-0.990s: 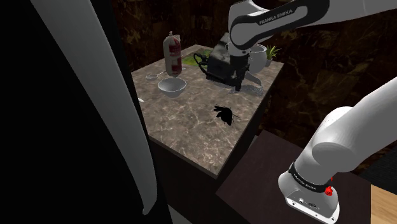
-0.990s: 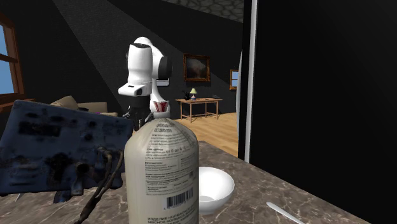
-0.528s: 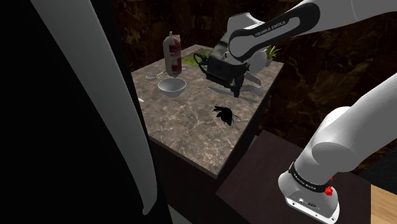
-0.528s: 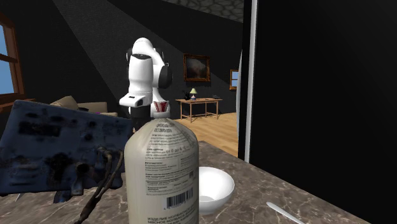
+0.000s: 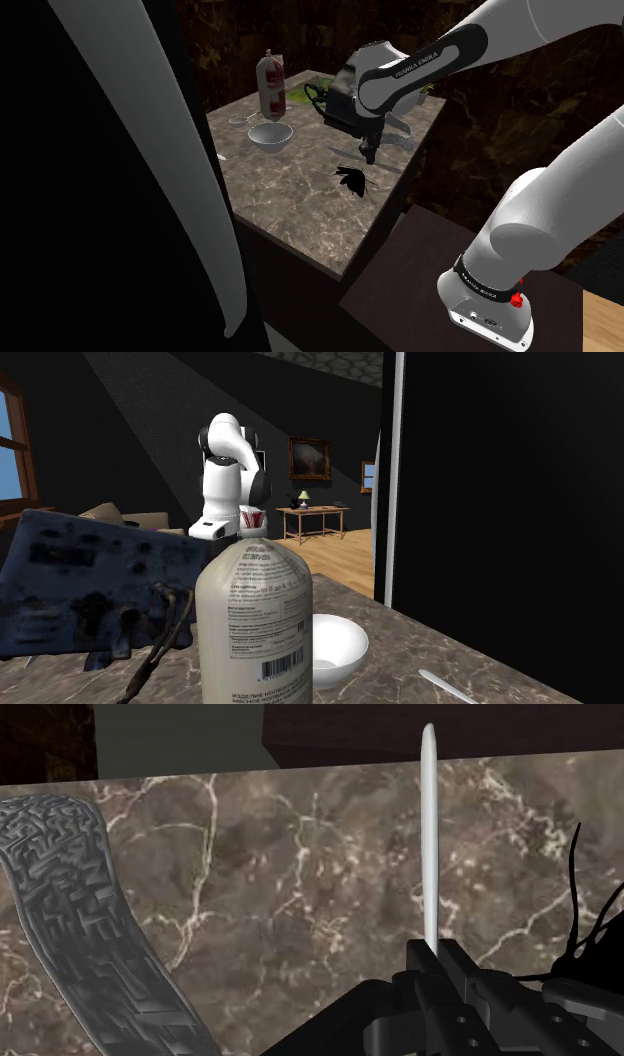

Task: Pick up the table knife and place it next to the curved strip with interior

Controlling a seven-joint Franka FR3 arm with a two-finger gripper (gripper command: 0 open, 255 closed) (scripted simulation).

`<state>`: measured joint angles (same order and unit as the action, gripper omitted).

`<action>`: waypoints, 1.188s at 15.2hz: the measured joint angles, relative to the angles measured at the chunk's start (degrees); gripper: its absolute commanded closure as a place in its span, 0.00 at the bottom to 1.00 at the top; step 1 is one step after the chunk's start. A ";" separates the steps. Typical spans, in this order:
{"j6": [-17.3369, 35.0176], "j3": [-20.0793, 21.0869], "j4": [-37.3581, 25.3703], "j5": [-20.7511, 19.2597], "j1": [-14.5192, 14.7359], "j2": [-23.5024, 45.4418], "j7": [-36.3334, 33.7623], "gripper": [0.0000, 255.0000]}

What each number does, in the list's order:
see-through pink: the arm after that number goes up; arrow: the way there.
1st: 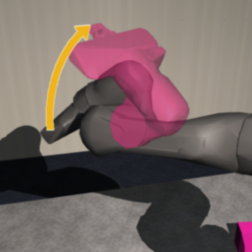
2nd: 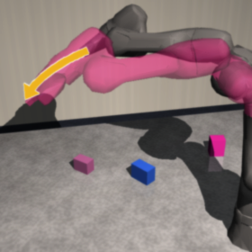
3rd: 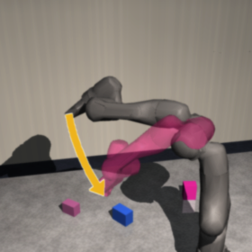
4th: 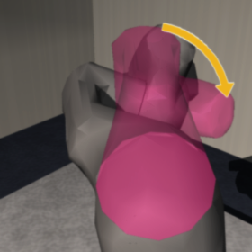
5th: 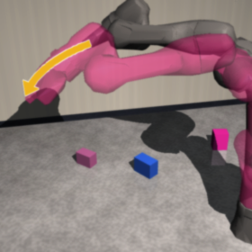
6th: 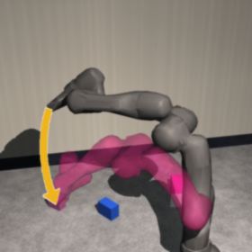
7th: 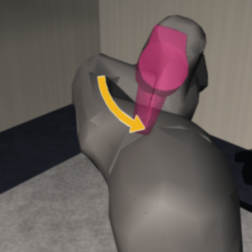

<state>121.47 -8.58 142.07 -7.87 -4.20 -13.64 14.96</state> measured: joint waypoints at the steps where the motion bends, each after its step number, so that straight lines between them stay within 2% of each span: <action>1: 0.50 0.05 0.05 0.05 0.06 0.31 -0.14 1.00; 7: 0.98 0.12 0.10 0.06 0.12 0.54 -0.18 1.00; 8: 0.94 0.13 0.08 0.08 0.12 0.54 -0.20 0.00; 14: 0.88 0.14 0.08 0.09 0.12 0.54 -0.21 0.00; 18: -5.30 0.44 -4.16 0.42 0.27 -1.28 0.09 0.00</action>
<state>116.18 -8.15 137.91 -7.46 -3.93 -14.92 15.05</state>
